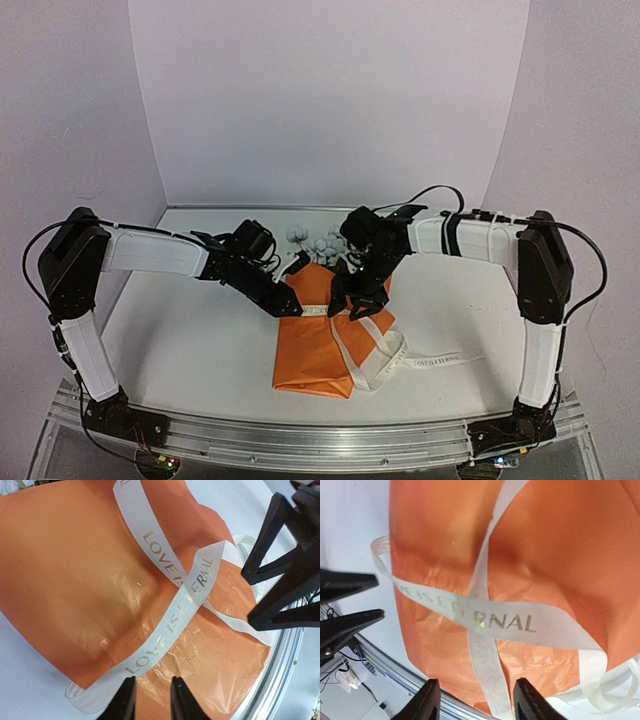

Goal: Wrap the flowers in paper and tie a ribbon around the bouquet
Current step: Cross the ribbon over the folded bouquet, then adjust the ribbon on the folded bouquet.

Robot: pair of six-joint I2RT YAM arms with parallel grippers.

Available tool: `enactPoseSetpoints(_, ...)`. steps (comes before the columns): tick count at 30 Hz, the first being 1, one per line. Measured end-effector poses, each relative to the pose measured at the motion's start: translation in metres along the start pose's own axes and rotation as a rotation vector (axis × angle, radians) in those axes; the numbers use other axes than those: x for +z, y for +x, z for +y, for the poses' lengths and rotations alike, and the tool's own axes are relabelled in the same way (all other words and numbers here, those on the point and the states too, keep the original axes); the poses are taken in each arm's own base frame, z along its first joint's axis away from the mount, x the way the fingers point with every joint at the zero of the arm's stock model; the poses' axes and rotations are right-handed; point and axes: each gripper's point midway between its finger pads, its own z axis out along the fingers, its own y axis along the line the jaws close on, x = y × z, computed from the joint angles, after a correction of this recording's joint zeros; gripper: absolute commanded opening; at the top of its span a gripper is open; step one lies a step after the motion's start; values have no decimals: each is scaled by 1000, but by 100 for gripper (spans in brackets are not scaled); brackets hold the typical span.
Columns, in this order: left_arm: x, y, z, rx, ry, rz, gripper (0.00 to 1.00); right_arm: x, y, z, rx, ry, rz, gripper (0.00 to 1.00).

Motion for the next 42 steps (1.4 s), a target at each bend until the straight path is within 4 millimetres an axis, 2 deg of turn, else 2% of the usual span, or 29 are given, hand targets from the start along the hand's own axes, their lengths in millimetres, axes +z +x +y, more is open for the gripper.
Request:
enactPoseSetpoints(3,1,0,0,1,-10,1,47,-18,4,5,-25,-20,-34,65)
enactPoseSetpoints(7,1,-6,-2,13,-44,-11,59,-34,13,-4,-22,-10,-67,73)
enactPoseSetpoints(10,-2,-22,-6,30,-90,-43,63,-45,21,-23,0,18,-91,78)
enactPoseSetpoints(15,-6,-65,-20,60,-180,-124,64,-69,35,-66,70,88,-162,81)
enactPoseSetpoints(17,0,-84,-26,65,-217,-147,63,-78,41,-83,100,113,-195,82)
enactPoseSetpoints(20,17,-100,-28,56,-277,-147,61,-86,51,-109,139,159,-233,84)
enactPoseSetpoints(25,51,-96,-16,22,-377,-72,56,-88,71,-144,176,243,-264,86)
enactPoseSetpoints(29,71,-87,-2,-5,-445,-6,45,-90,81,-161,189,294,-290,87)
enactPoseSetpoints(35,79,-75,10,-49,-505,39,8,-90,89,-180,184,357,-314,87)
enactPoseSetpoints(39,75,-74,17,-67,-552,33,0,-88,91,-183,139,370,-304,87)
enactPoseSetpoints(42,71,-77,20,-74,-563,21,0,-80,90,-180,71,340,-298,86)
